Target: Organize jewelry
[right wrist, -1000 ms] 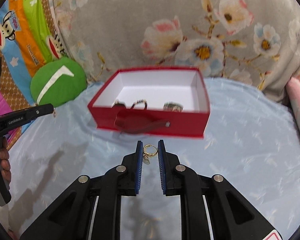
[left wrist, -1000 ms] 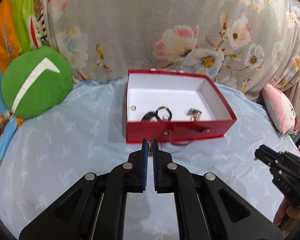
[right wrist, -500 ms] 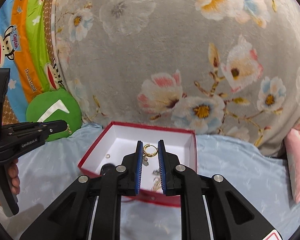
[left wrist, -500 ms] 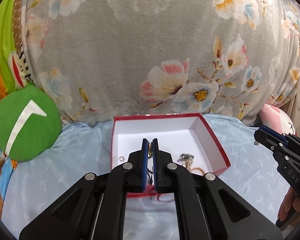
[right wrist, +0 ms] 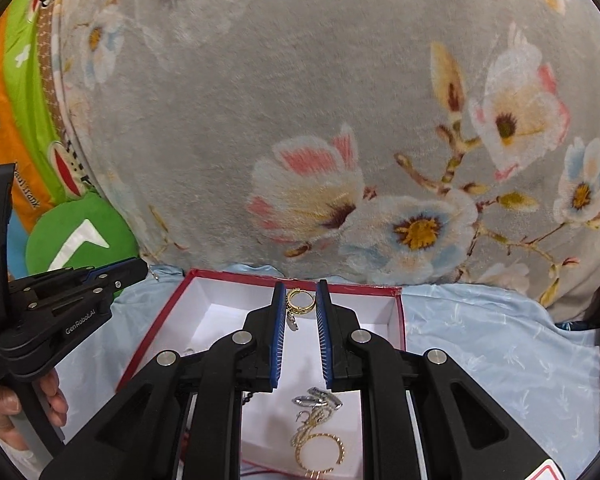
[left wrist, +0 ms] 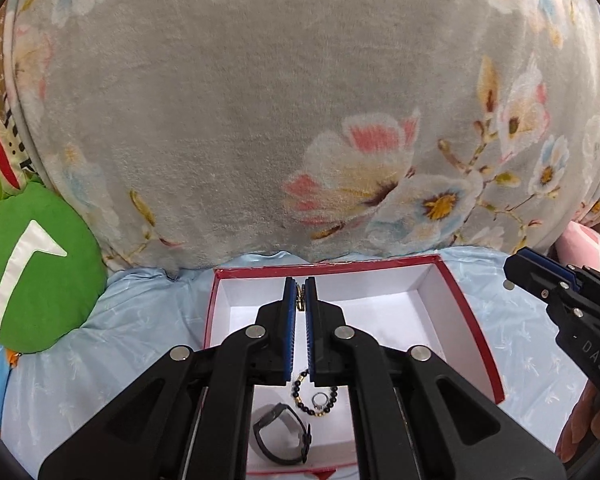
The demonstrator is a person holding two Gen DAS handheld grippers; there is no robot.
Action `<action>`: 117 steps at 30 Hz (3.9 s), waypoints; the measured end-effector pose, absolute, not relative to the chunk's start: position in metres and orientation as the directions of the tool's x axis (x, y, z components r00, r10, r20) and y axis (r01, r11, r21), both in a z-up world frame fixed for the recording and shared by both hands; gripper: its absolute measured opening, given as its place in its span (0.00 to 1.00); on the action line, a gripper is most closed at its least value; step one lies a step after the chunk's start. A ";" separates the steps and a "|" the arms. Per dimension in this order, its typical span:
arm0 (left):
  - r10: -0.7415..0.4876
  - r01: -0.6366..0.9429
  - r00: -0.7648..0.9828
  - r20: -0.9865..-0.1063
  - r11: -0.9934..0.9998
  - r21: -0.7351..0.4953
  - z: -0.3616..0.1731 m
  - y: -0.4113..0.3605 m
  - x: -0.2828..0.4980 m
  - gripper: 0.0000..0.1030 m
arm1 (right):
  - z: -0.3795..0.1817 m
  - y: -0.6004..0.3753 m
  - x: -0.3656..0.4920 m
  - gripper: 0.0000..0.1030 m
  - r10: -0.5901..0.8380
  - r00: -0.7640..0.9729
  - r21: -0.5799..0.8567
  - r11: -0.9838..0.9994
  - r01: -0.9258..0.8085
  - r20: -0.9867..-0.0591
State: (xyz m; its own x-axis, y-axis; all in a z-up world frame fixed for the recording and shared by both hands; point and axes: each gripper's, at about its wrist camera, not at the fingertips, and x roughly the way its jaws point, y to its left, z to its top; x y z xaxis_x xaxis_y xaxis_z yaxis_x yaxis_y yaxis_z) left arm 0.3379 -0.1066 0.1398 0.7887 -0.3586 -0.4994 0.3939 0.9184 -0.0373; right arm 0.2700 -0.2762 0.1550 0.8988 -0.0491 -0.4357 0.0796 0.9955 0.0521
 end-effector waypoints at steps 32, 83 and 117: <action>-0.269 0.323 0.796 -0.542 0.946 0.004 0.085 -0.128 0.371 0.76 | 0.108 -0.285 0.295 0.60 -0.128 0.890 -0.006 0.990 0.139 -0.438; -0.091 0.170 0.715 -0.693 0.984 0.047 0.041 -0.085 0.298 0.95 | 0.040 -0.246 0.231 0.85 -0.211 0.737 -0.025 0.967 0.255 -0.643; -0.082 0.182 0.700 -0.709 0.981 0.066 0.041 -0.093 0.288 0.95 | 0.043 -0.246 0.224 0.85 -0.218 0.724 -0.048 0.968 0.247 -0.655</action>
State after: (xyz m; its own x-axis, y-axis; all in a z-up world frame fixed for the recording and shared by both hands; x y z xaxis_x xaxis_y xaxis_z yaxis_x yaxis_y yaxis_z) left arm 0.2882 -0.0925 0.0413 0.6999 -0.0820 -0.7095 0.1823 0.9810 0.0664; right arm 0.2243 -0.2463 0.0426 0.7238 -0.2178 -0.6547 0.2473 0.9677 -0.0485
